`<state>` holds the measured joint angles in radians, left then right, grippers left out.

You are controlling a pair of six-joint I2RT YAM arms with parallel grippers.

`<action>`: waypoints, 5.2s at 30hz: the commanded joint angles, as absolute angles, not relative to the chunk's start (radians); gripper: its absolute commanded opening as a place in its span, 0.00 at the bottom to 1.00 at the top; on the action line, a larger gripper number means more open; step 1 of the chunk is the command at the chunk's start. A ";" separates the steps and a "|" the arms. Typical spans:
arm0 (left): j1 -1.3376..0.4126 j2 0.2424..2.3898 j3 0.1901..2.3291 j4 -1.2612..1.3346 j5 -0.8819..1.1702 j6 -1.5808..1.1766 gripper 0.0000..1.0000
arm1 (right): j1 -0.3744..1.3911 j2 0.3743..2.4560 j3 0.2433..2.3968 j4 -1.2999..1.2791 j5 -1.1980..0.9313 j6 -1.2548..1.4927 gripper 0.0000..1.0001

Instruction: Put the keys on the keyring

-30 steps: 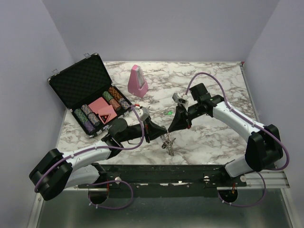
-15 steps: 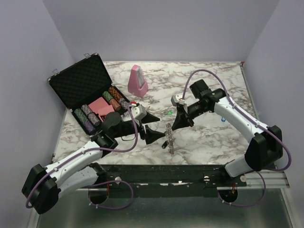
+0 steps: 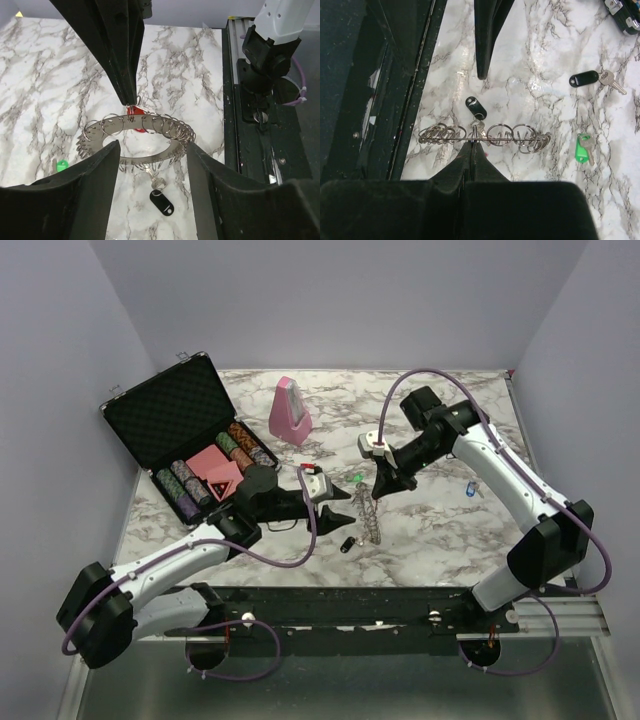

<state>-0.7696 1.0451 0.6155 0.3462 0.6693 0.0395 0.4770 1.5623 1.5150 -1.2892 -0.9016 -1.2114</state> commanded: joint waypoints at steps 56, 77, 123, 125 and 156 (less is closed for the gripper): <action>-0.856 1.189 0.571 0.745 0.408 -0.179 0.00 | 0.476 1.591 1.479 -1.370 -1.116 -1.230 0.34; -0.856 1.304 0.360 1.410 0.256 -0.468 0.00 | 0.305 1.411 1.163 -0.620 -1.445 -0.517 0.36; -0.992 1.197 0.503 0.891 -0.236 -0.597 0.00 | 0.374 1.376 1.132 -0.469 -1.117 -0.440 0.39; -0.994 1.198 0.506 0.891 -0.238 -0.598 0.00 | 0.382 1.377 1.129 -0.459 -1.101 -0.431 0.36; -0.996 1.164 0.482 0.913 -0.305 -0.598 0.00 | 0.417 1.388 1.152 -0.591 -1.115 -0.594 0.00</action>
<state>-0.9970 1.1873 0.4805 0.8253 -0.2588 -0.5934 0.4099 1.3911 1.1431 -0.5484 -1.0889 -0.5823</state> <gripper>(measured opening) 0.007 0.008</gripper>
